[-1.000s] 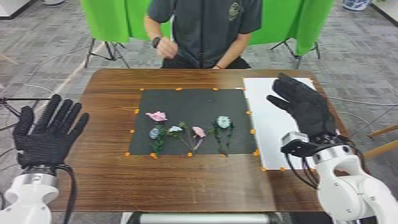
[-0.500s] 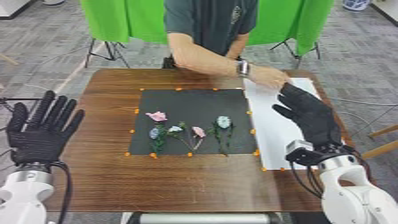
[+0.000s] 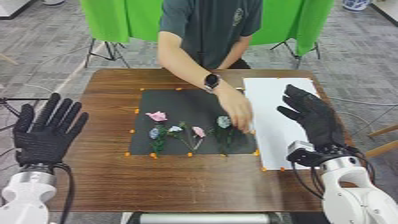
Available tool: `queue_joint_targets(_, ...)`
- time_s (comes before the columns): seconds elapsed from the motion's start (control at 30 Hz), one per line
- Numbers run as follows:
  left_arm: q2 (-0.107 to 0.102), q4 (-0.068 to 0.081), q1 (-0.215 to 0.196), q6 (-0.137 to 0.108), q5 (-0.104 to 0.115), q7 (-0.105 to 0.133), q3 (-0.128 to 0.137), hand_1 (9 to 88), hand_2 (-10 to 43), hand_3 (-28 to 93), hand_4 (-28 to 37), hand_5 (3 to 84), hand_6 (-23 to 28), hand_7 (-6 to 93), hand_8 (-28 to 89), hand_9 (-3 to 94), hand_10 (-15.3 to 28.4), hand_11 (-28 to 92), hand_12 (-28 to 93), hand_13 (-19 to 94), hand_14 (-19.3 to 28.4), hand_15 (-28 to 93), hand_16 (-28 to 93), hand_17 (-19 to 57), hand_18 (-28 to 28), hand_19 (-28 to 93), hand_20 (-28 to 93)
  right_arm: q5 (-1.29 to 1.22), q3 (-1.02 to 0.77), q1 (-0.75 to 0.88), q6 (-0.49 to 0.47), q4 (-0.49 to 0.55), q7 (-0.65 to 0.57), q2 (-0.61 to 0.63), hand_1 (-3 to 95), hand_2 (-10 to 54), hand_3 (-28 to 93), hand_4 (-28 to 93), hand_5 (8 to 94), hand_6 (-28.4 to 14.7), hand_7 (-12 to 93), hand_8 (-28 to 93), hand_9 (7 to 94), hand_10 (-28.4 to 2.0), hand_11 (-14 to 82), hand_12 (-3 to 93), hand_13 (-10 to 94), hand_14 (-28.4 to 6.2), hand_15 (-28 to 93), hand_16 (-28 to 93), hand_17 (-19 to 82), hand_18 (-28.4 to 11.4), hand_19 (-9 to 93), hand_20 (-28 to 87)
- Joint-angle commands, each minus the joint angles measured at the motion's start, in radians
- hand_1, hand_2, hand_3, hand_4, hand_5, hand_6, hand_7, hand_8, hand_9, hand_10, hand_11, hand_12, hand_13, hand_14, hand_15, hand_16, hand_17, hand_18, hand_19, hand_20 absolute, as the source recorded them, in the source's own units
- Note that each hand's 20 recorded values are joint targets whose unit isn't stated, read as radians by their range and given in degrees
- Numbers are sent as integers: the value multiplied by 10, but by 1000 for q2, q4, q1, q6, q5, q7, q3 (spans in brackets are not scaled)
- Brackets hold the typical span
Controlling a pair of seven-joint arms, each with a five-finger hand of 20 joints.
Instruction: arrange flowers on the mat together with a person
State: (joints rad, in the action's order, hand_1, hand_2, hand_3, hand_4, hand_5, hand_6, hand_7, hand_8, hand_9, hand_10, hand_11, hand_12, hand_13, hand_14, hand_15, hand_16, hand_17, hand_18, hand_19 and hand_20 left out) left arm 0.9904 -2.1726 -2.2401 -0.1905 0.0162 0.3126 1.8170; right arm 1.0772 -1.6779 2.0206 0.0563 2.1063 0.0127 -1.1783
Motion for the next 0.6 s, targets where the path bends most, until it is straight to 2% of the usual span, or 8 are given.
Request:
queue_joint_targets(0.03,20,3,-7,10,-17,-8,-27,266,163,649,-283,424,66,86,-102,362,135,153,52,300,127,214,-58,-43,131,295,128,-16,-2,-23,9,0,-18,33,177,156,800,-271,452,5,140,-130,394,-61,68,67,283,-81,99,73,130,-148,364,98)
queue_joint_targets(0.07,28,-2,-17,-4,-20,-16,-27,267,163,648,-283,424,66,87,-101,362,135,154,52,300,127,215,-57,-43,131,295,128,-8,-5,-25,0,-2,-35,32,177,156,800,-271,451,5,140,-130,393,-62,68,67,283,-81,98,73,129,-148,364,98)
queue_joint_targets(0.13,26,17,27,9,-4,-8,-48,267,163,647,-283,424,66,87,-102,363,136,154,52,300,129,216,-56,-43,131,295,128,2,5,-54,30,-12,-6,44,177,156,800,-271,448,3,139,-128,390,-63,67,67,278,-84,96,74,128,-149,365,98)
queue_joint_targets(0.23,5,32,72,24,-21,-10,-64,271,163,640,-283,424,66,86,-101,364,136,153,52,298,130,218,-54,-44,132,295,127,1,4,-75,34,-17,1,56,178,155,798,-271,444,3,138,-127,387,-63,66,68,277,-86,95,76,126,-149,366,97)
queue_joint_targets(0.33,30,18,36,12,-10,-13,-48,273,167,621,-283,422,66,85,-101,364,136,153,53,296,133,219,-52,-45,132,294,127,-5,-9,-65,8,-13,-27,50,176,154,799,-270,442,3,138,-127,384,-63,65,67,274,-94,95,79,125,-150,365,97)
queue_joint_targets(0.4,16,25,47,24,5,18,-43,277,171,597,-283,421,66,83,-100,364,136,151,52,296,133,214,-52,-45,132,289,126,7,4,-105,11,-32,7,57,173,150,799,-269,438,3,137,-127,380,-63,63,68,271,-96,94,81,123,-151,364,96)
queue_joint_targets(0.47,5,27,49,29,-5,19,-29,310,183,509,-283,421,65,82,-100,363,137,147,52,294,130,206,-52,-44,132,286,126,4,9,-125,3,-42,5,65,166,142,797,-269,433,3,135,-127,378,-64,62,68,270,-95,92,82,121,-151,363,95)
queue_joint_targets(0.6,22,27,48,26,18,31,-28,402,210,275,-283,413,67,66,-98,358,137,130,49,285,125,184,-51,-40,133,272,125,-13,-2,-137,-34,-43,-10,59,132,135,789,-269,409,-7,124,-123,355,-82,48,67,256,-96,83,85,116,-149,356,93)
